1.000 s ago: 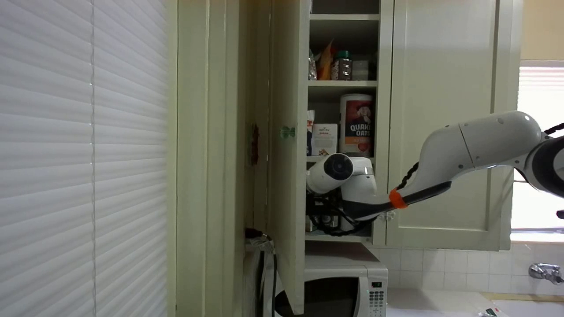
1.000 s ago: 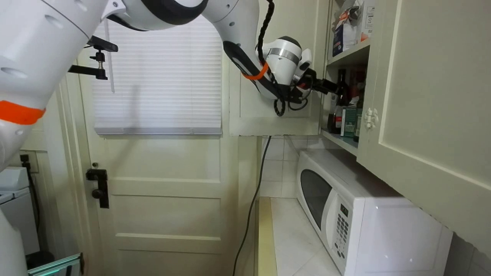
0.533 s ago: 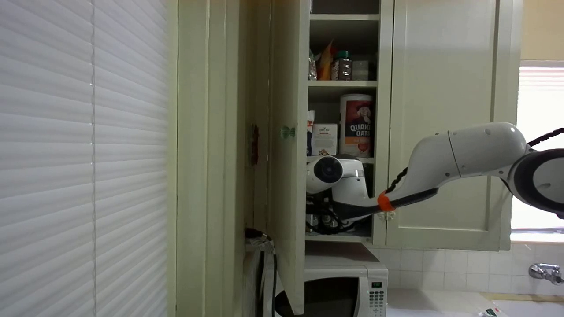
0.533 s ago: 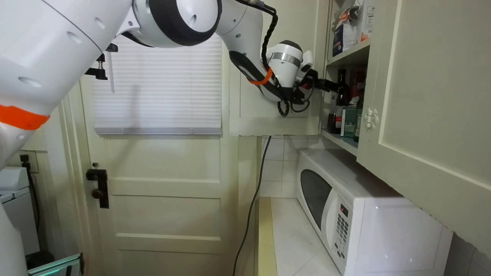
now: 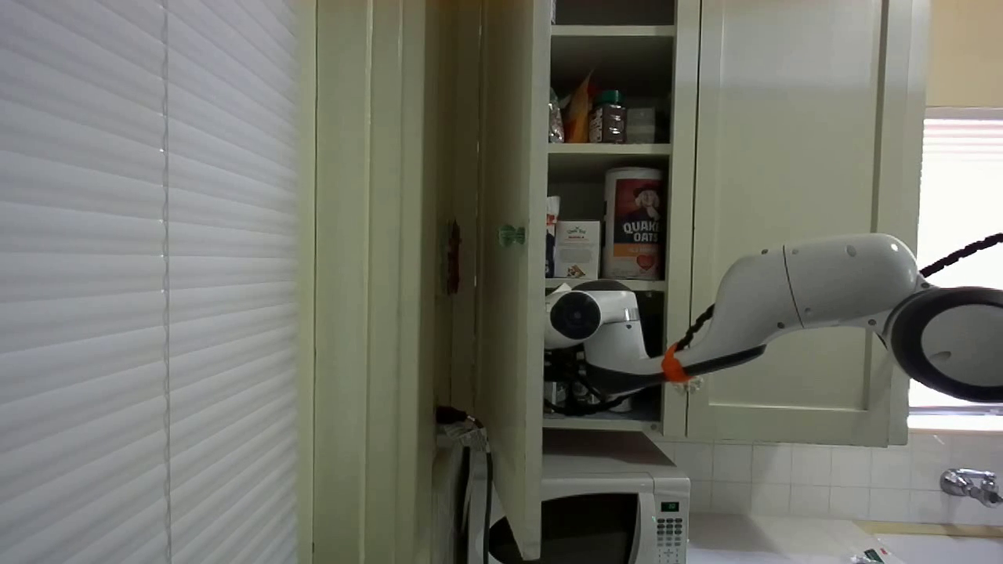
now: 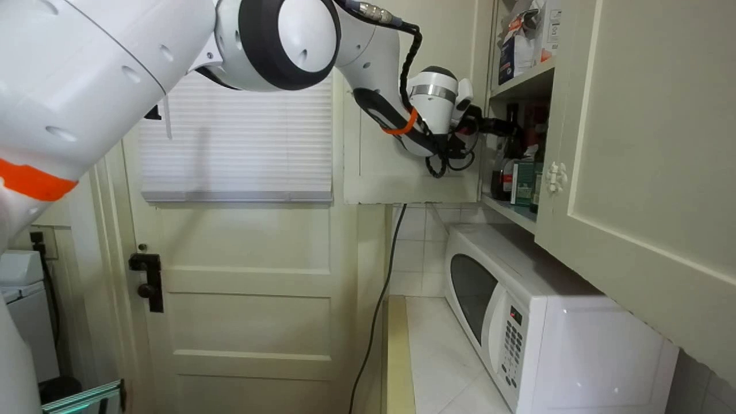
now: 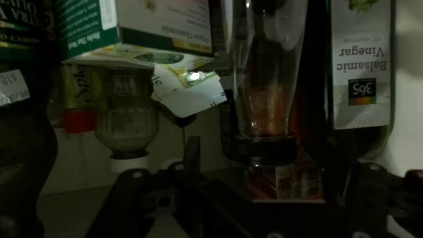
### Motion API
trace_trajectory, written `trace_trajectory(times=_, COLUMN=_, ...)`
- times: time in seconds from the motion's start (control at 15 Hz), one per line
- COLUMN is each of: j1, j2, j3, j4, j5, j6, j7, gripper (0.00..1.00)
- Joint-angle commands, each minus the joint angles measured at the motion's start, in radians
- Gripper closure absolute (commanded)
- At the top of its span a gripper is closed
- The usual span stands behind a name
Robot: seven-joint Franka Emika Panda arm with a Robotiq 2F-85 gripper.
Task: Remove the clear container from the cabinet and put it on the counter.
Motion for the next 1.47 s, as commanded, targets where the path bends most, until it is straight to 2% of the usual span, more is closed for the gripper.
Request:
trace_trajectory(times=0.0, j1=0.023, j2=0.051, j3=-0.022, j4=0.066, j5=-0.064, j6=-0.004, j7=0.049, gripper=0.42)
trace_trajectory(times=0.27, j1=0.027, j2=0.065, j3=-0.026, j4=0.078, j5=-0.07, j6=-0.009, j7=0.041, gripper=0.74)
trace_trajectory(times=0.33, j1=0.026, j2=0.063, j3=-0.025, j4=0.077, j5=-0.066, j6=-0.01, j7=0.038, gripper=0.79)
trace_trajectory(times=0.67, j1=0.022, j2=0.044, j3=-0.014, j4=0.056, j5=-0.034, j6=-0.022, j7=0.016, gripper=0.79)
trace_trajectory(times=1.13, j1=-0.053, j2=-0.089, j3=0.131, j4=-0.069, j5=0.34, j6=-0.055, j7=-0.297, gripper=0.79)
trace_trajectory(times=1.4, j1=-0.086, j2=-0.151, j3=0.186, j4=-0.118, j5=0.479, j6=-0.107, j7=-0.405, gripper=0.79)
